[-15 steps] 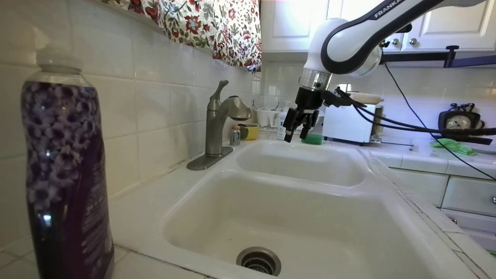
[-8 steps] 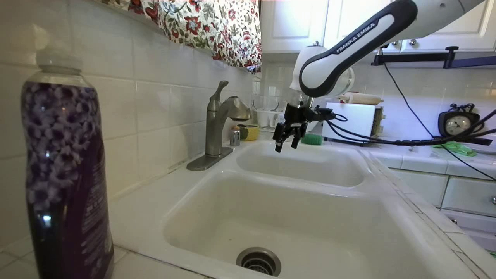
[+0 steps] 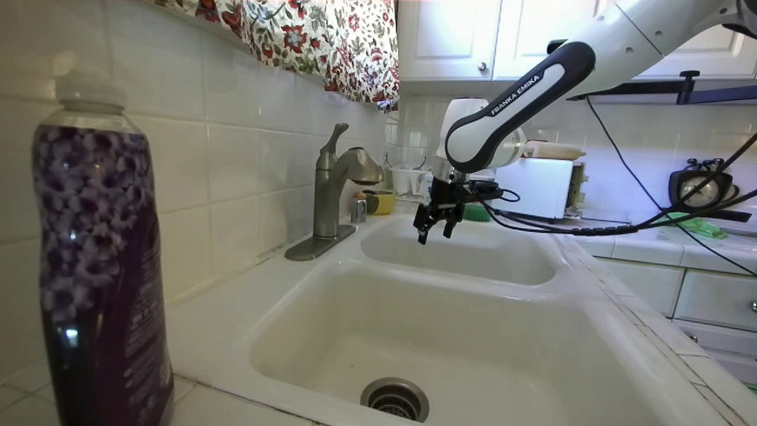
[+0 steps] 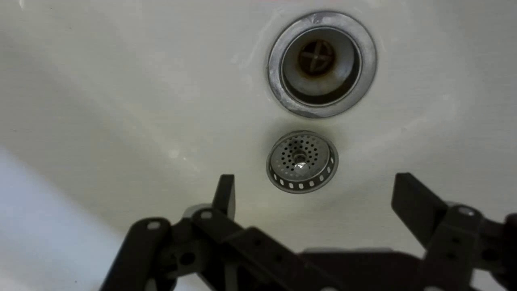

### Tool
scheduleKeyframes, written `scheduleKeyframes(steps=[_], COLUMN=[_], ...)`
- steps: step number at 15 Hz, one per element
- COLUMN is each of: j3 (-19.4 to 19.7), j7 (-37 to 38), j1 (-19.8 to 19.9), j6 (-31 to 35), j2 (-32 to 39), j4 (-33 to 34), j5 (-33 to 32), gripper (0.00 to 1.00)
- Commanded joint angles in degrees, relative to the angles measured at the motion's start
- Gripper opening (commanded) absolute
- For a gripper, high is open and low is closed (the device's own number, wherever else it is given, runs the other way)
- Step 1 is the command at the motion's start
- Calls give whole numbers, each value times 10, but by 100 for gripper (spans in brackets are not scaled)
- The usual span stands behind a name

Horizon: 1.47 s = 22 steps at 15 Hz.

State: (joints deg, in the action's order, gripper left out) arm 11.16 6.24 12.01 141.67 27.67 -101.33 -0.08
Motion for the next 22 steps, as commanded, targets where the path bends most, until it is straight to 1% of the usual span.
scheduleKeyframes(steps=[1,4,7,12,18,22], j3=[0,0,2,-3,-10,-14], j7=[0,0,4,3,13,23], j1=[0,0,-3,0,11,18], j6=[-2,-3,-14,-52,-99,-101], j2=[1,1,13,36,94,133], j4=[3,5,23,60,133,174], j5=[1,1,-5,3,22,39], gripper=[100,100,100,100,100,100])
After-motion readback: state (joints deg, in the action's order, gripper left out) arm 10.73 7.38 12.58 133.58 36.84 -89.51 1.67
